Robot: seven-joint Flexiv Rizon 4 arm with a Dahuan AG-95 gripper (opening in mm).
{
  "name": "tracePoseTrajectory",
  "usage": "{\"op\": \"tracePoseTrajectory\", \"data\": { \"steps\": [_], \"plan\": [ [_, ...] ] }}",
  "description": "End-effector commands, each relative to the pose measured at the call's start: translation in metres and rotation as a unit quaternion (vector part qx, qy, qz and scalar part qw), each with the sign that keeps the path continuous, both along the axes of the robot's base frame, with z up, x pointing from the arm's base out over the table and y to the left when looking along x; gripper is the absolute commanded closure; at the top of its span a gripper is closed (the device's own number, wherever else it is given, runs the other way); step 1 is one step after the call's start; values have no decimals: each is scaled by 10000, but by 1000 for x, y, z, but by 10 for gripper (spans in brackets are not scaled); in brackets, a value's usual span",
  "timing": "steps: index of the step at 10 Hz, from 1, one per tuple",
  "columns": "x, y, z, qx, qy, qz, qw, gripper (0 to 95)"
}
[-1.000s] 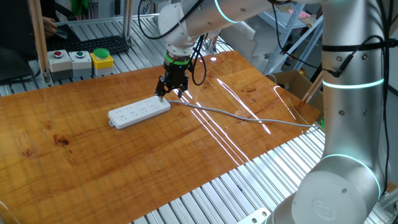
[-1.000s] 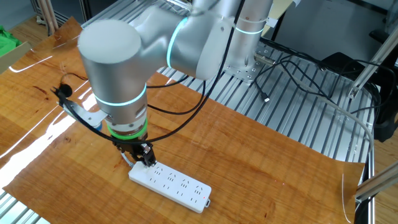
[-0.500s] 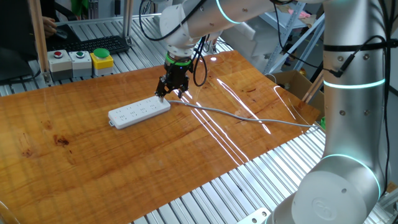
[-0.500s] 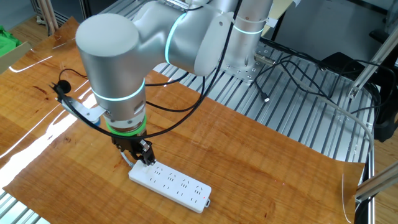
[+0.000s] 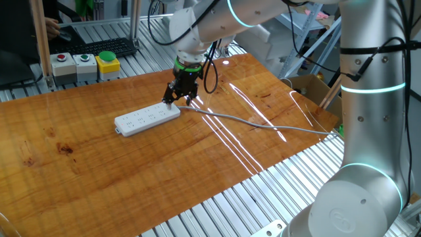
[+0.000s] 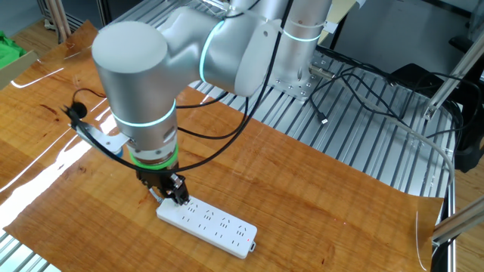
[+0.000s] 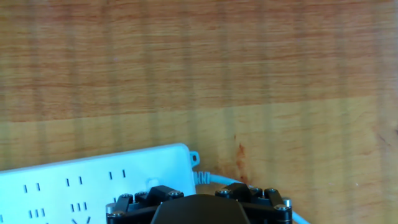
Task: Turn off the power strip by pressing the button
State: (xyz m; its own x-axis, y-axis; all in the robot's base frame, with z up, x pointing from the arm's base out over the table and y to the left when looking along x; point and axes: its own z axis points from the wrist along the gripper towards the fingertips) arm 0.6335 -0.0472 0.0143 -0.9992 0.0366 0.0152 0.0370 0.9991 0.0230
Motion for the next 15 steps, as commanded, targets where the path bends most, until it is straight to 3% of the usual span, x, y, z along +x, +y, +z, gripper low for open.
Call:
{"op": "tracePoseTrajectory", "data": {
  "steps": [1, 3, 5, 9, 15],
  "plan": [
    [2, 1, -11, 39, -91, 7, 10000, 190],
    [3, -1, -3, 58, -8, 15, 10000, 190],
    [3, -1, -3, 45, 28, 2, 10000, 190],
    [-3, -7, 25, -36, 253, 22, 9997, 190],
    [-8, -12, 40, -91, 408, -79, 9991, 190]
  ]
}}
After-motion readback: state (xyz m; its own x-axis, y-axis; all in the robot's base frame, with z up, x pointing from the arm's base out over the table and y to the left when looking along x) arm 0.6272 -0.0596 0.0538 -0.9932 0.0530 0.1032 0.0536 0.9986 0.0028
